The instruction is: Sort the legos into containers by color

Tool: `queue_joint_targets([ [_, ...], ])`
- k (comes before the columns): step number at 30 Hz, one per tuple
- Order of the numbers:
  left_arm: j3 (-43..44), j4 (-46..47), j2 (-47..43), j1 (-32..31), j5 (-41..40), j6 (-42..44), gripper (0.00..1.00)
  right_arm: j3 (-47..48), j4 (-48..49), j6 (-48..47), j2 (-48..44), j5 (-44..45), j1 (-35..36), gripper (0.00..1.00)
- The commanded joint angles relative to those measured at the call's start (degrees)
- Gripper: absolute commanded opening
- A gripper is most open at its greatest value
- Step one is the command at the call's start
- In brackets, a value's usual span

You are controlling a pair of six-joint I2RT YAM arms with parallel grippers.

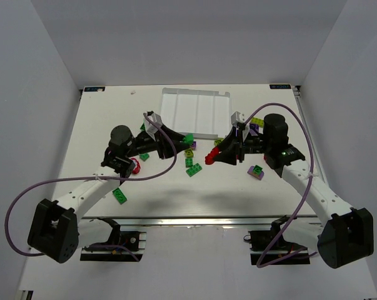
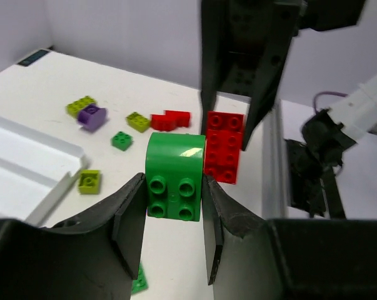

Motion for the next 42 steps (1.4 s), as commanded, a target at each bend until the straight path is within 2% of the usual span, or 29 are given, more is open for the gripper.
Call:
queue_joint_targets([
  [1,-0.74,4.65,1.31,3.64,-2.74,-2.28,0.0,-1.33,0.31,-1.96,-1.48,6.02,-0.3,0.0],
  [3,0.13,0.37,3.24,4.7,-8.35,-0.79,0.0,-2.21,1.1,-1.97,-2.54,10.59,-0.38,0.0],
  [4,2.31,-1.66,5.77,5.4,-15.43,-0.26,0.0,-2.3,1.19,-1.97,-3.41,14.88,-0.3,0.0],
  [6,6.01,-9.39,9.12,6.19,-23.29,0.09,0.0,-2.92,2.24,-1.53,-4.38,18.41,-0.3,0.0],
  [7,10.81,-12.03,13.14,6.28,-30.11,0.18,0.0,-3.18,2.68,-1.0,-5.26,19.31,-0.38,0.0],
  [10,16.82,-18.11,20.61,6.37,-41.46,0.36,0.0,-3.97,3.82,-0.3,-6.84,20.19,-0.3,0.0],
  [13,24.03,-21.98,26.17,6.28,-47.74,-0.52,0.0,-4.23,3.91,-0.47,-7.81,20.54,-0.21,0.0],
  [14,27.79,-23.12,29.93,6.28,-52.19,-1.04,0.0,-4.24,4.0,-0.56,-7.9,20.63,-0.21,0.0],
  [19,40.97,-31.12,42.58,6.28,-60.39,-0.18,0.0,-4.76,4.44,-0.74,-8.87,20.55,-0.21,0.0],
  [26,51.1,-34.1,51.57,6.28,-62.26,0.62,0.0,-4.76,4.36,-0.82,-8.7,20.81,-0.12,0.0],
  [29,54.96,-35.78,54.39,6.28,-63.05,1.15,0.08,-4.76,4.36,-0.82,-8.78,20.81,-0.12,0.0],
  [30,55.68,-36.22,54.92,6.28,-63.05,1.15,0.18,-4.76,4.35,-0.91,-8.78,20.81,-0.12,0.0],
  [32,56.91,-37.36,55.89,6.28,-63.14,1.06,0.32,-4.85,4.44,-0.91,-8.87,20.72,-0.12,0.0],
  [33,57.7,-37.8,56.5,6.28,-62.96,1.06,0.43,-4.76,4.36,-0.91,-8.87,20.72,-0.12,0.0],
  [37,57.88,-38.07,56.6,6.28,-63.4,0.97,0.63,-4.76,4.35,-1.17,-8.96,20.98,-0.12,0.0],
  [42,58.23,-39.47,54.76,6.28,-62.88,1.85,0.7,-4.59,4.09,-1.88,-8.61,21.78,-0.12,0.0],
])
